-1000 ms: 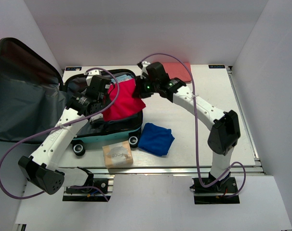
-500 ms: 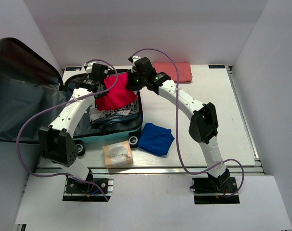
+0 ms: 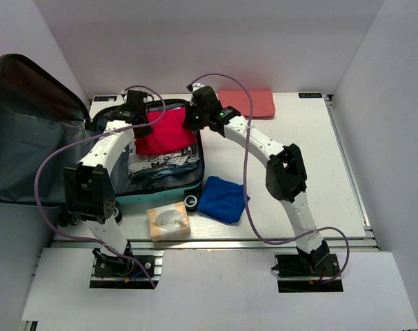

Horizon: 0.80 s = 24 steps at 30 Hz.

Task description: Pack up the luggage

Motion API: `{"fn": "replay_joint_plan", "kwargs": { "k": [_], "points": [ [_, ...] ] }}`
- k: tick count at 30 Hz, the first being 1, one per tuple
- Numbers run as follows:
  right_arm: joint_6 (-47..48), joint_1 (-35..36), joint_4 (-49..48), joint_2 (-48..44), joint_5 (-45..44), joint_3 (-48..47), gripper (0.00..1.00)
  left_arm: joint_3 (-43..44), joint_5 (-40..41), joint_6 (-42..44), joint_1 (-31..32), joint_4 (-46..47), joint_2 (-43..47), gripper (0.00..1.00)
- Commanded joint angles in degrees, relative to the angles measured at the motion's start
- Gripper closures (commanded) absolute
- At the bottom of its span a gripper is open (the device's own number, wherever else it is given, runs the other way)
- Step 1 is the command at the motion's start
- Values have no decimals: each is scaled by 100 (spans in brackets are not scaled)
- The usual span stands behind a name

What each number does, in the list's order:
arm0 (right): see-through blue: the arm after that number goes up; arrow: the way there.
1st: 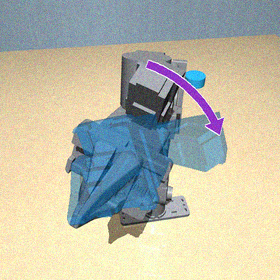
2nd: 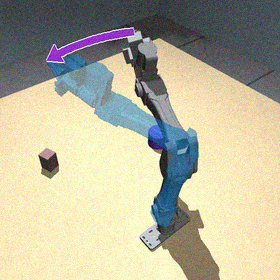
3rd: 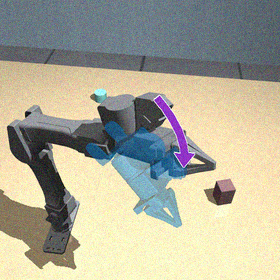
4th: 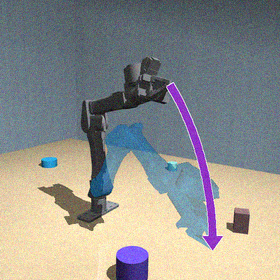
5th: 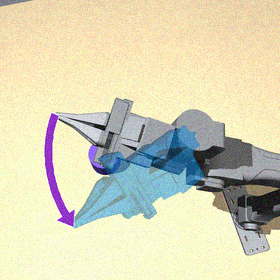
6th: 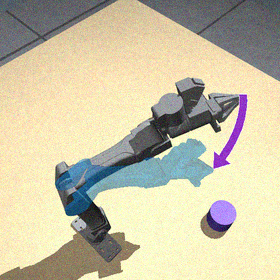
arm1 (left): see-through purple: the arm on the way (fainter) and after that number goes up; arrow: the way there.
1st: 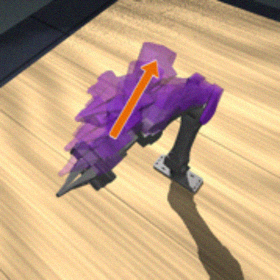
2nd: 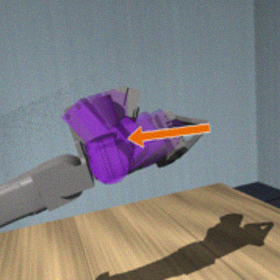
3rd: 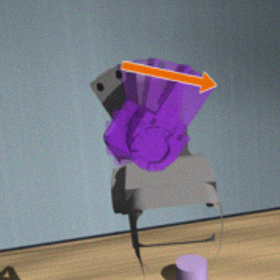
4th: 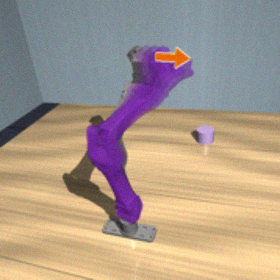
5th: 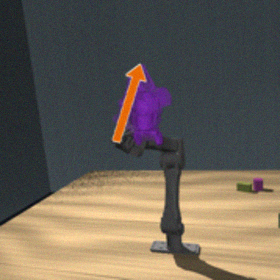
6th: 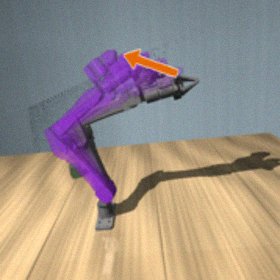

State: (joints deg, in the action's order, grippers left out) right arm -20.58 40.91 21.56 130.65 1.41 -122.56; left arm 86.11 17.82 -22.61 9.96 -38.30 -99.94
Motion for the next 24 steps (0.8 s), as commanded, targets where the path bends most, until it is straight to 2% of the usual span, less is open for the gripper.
{"fn": "replay_joint_plan", "kwargs": {
  "k": [1, 10, 13, 16, 17, 19, 22, 23, 24],
  "points": [
    [10, -170, -302, 92, -203, -171, 100, 143, -174, 161, -134, 333, -122, 100],
    [-157, -232, -548, 426, 456, -22, 100, 126, 19, -68, -249, 51, -237, 100],
    [-113, -206, -767, 321, 606, 171, 95, -23, -33, 2, -362, 226, -193, 100],
    [-122, -197, -759, 347, 650, 268, 85, -7, -104, 81, -415, 192, -341, 100],
    [-113, -223, -750, 347, 659, 268, 78, 46, -43, 108, -416, 148, -394, 100],
    [-52, -258, -689, 277, 624, 259, 73, 265, 98, 108, -468, -36, -500, 95],
    [19, -267, -680, 41, 597, 242, 52, 739, 248, 73, -521, -352, -667, 75],
    [19, -267, -688, -47, 632, 242, 37, 863, 248, 55, -521, -423, -693, 54],
    [36, -285, -697, -135, 650, 250, 29, 942, 222, 46, -521, -502, -667, 44]
  ]
}}
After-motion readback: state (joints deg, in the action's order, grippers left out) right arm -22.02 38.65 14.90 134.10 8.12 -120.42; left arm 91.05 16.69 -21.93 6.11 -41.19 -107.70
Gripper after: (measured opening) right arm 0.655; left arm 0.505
